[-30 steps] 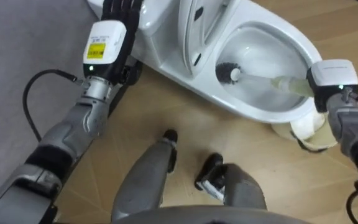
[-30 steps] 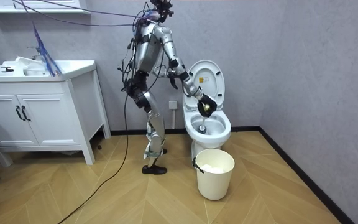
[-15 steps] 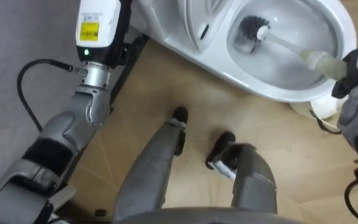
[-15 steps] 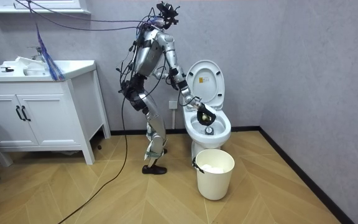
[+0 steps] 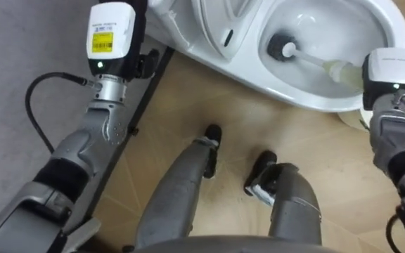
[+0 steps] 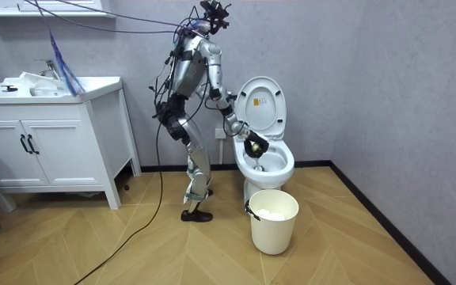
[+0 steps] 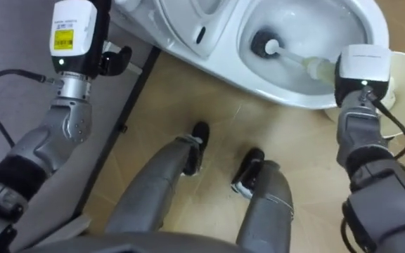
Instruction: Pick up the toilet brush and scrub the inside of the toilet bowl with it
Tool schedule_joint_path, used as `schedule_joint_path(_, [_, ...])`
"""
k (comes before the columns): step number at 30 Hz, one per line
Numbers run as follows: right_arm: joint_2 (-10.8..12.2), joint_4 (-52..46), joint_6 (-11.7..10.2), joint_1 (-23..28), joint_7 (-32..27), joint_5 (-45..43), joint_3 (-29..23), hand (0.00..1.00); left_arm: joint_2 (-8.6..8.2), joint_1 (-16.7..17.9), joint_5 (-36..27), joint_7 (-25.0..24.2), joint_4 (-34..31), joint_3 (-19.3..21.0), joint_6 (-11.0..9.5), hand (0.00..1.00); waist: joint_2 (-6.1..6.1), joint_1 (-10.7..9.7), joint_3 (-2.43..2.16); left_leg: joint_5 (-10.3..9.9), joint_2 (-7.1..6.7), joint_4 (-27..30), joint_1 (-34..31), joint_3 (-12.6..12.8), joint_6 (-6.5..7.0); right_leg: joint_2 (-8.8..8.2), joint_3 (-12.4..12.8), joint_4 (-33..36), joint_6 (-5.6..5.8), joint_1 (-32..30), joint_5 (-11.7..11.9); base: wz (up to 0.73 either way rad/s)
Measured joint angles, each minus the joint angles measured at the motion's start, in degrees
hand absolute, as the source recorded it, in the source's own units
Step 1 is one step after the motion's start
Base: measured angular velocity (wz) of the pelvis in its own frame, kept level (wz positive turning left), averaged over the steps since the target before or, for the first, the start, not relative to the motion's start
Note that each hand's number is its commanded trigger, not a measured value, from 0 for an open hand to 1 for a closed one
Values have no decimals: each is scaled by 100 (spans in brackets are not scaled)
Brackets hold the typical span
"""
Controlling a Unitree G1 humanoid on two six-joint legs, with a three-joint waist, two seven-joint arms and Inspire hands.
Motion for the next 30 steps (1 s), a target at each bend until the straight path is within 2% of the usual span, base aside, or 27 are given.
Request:
schedule_joint_path(2, [-99,-419,61,202,178,-40,0,100,44,121,-217,47,-37,12,-73,0,24,-19,-37,0,63,-31,42,53,-12,63,16,-112,-23,44,40,-12])
schedule_joint_path(6, [-251,-319,44,-2,323,60,130,100,85,183,-415,94,30,8,-115,0,40,-1,-52,1,157,30,51,257,-10,68,89,-85,-45,43,37,-10])
schedule_joint_path(7, [-279,-96,-37,-195,309,161,243,100,111,152,-432,100,102,7,-135,0,31,0,-46,2,205,62,48,398,-7,63,104,-52,-60,29,28,-6])
schedule_joint_path(9, [-314,381,-237,-513,287,500,387,100,191,89,-522,88,110,-66,-142,0,-13,-12,-33,1,194,114,33,409,-5,30,129,35,-90,-20,-8,-2])
schedule_joint_path(11, [-312,917,-516,-808,254,925,387,100,287,-24,-528,51,92,-103,-79,0,-124,-58,4,2,152,106,29,439,-4,-90,150,258,-104,-131,-100,12])
schedule_joint_path(13, [-323,1138,-722,-981,229,1114,193,100,321,-73,-524,59,59,-101,-48,0,-217,-181,2,6,82,159,-88,437,3,-197,163,493,-95,-300,-201,22])
schedule_joint_path(14, [-325,1231,-822,-1089,155,1173,24,100,333,-113,-500,103,32,-57,-42,0,-272,-213,22,9,81,249,-191,438,7,-216,164,587,-106,-395,-219,12])
schedule_joint_path(17, [-324,1243,-925,-1329,-18,1083,-306,100,330,-160,-355,115,-33,114,-3,0,-418,-299,74,10,79,330,-283,437,8,-252,159,719,-130,-515,-232,0])
schedule_joint_path(20, [-311,1101,-901,-1364,-31,992,-336,100,334,-167,-268,122,-28,136,61,0,-548,-301,72,12,117,358,-257,487,16,-236,182,717,-143,-493,-224,-6])
schedule_joint_path(23, [-265,493,-765,-1229,-23,527,-255,100,337,-160,-275,148,-6,136,64,0,-552,-312,72,10,110,304,-243,521,31,-237,230,715,-132,-518,-184,-11])
schedule_joint_path(25, [-174,77,-644,-1073,-3,75,-247,100,322,-134,-227,151,-7,157,77,0,-529,-292,59,8,122,280,-240,522,34,-170,243,634,-125,-502,-143,-14])
schedule_joint_path(27, [-28,-321,-451,-930,78,-321,-247,100,326,-63,-137,179,-21,289,77,0,-513,-259,53,5,220,262,-249,521,27,-40,224,457,-156,-456,-30,-22])
schedule_joint_path(28, [-24,-640,-352,-794,117,-544,-227,100,315,2,-129,220,-66,312,88,0,-467,-268,40,7,264,234,-244,493,20,16,168,334,-170,-399,20,-9])
schedule_joint_path(29, [-66,-932,-237,-613,153,-615,-135,100,281,29,-166,225,-106,292,124,0,-397,-266,1,8,296,228,-237,467,18,64,128,231,-167,-338,64,0])
schedule_joint_path(30, [-80,-1101,-171,-517,199,-665,-121,100,270,47,-165,228,-119,285,144,0,-373,-262,-3,7,301,239,-212,471,18,69,126,207,-166,-312,71,0])
